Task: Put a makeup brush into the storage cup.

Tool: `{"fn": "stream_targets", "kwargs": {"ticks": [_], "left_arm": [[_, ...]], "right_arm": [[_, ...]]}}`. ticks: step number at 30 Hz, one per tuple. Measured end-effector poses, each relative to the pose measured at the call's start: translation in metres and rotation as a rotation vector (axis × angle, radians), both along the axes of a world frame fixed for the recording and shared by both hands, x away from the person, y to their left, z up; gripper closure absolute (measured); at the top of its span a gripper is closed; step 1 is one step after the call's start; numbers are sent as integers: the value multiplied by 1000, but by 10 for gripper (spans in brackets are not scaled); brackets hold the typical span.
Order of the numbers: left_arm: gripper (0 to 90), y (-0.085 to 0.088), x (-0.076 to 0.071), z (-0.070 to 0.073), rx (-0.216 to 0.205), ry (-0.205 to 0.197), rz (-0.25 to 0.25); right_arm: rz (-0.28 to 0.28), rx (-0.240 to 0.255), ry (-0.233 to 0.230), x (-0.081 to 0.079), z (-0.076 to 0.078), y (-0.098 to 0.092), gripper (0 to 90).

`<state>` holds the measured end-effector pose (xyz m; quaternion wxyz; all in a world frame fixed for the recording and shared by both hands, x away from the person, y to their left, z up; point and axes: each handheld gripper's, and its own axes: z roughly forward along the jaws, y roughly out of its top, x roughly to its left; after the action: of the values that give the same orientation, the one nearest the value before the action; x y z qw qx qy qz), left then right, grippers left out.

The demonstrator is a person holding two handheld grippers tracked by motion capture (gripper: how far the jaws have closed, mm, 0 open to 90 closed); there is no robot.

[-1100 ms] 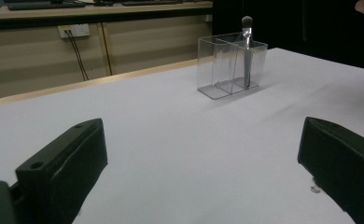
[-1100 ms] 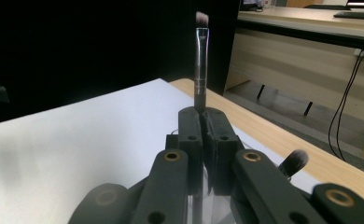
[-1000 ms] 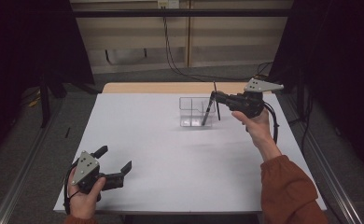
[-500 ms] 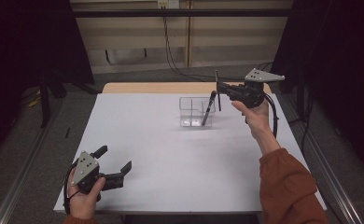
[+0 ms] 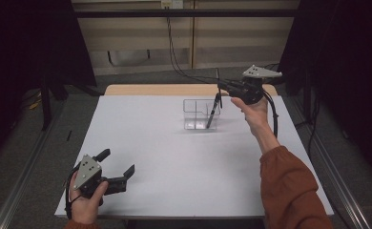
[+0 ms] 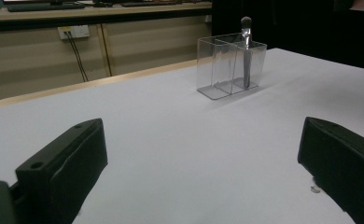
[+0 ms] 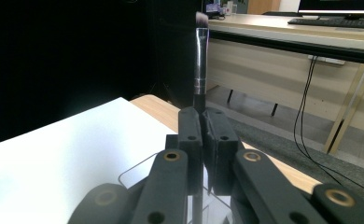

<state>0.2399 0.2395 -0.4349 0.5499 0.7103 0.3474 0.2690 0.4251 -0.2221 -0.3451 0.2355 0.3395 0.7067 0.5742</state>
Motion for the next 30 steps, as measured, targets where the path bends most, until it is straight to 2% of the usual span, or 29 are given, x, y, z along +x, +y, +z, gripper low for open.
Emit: {"fn": "stream_targets", "kwargs": {"ticks": [5,11,30], "left_arm": [[13,0,0,0,1,-1,3],[13,0,0,0,1,0,2],[13,1,0,0,-1,3,7]], "right_arm": [[-9,14,3,8,-5,3,862],[-18,2,8,13,-13,8,862],[-3,-19,28,17,-26,14,861]]}}
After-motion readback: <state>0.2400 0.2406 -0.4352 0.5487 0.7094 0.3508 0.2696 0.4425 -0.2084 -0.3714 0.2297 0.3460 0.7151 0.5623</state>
